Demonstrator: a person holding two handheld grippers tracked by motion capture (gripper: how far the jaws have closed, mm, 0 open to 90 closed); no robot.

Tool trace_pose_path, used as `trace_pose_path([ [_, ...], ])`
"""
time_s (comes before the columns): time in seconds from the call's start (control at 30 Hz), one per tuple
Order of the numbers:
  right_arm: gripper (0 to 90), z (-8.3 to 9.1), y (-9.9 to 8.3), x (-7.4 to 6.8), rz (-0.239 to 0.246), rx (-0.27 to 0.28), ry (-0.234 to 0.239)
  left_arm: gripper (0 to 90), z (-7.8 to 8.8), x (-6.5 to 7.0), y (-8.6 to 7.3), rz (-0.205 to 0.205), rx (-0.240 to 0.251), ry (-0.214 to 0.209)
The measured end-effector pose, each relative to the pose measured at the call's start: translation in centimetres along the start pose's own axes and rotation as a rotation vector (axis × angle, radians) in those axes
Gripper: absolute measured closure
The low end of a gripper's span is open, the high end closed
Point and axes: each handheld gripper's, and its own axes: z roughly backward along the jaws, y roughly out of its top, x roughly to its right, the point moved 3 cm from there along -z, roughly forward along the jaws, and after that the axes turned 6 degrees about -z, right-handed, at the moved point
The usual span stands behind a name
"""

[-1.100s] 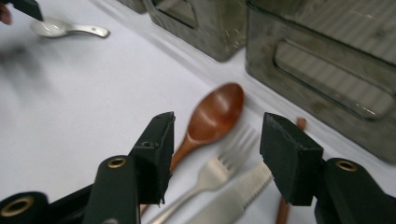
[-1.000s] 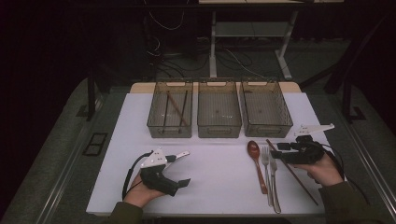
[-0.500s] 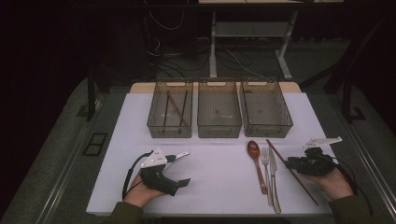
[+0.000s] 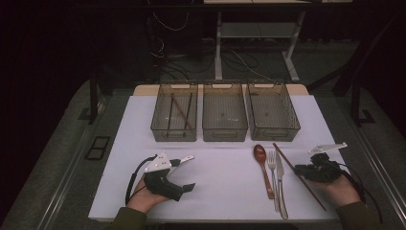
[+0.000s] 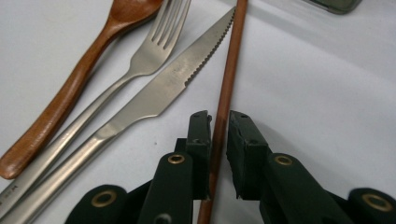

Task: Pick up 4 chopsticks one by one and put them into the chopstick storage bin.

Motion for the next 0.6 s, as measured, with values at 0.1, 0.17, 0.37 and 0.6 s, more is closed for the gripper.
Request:
trace_pose_path([
  [0.1,79.6,-0.13,-0.11,0.09,0.003,-0.008,-0.001,0.0,-0.01,0.00,0.00,-0.001,-0.003,-0.001],
  [0.17,80.3,-0.14,-0.11,0.04,0.003,-0.007,-0.004,0.0,-0.03,0.00,0.00,-0.001,-0.003,-0.001],
  [0.37,82.0,-0.16,-0.13,-0.05,0.014,-0.011,-0.016,0.0,-0.01,-0.03,0.00,-0.002,-0.003,0.001],
  [0.6,83.4,-0.03,-0.12,0.37,0.014,-0.007,-0.038,0.0,0.01,-0.03,0.02,-0.003,-0.003,0.001],
])
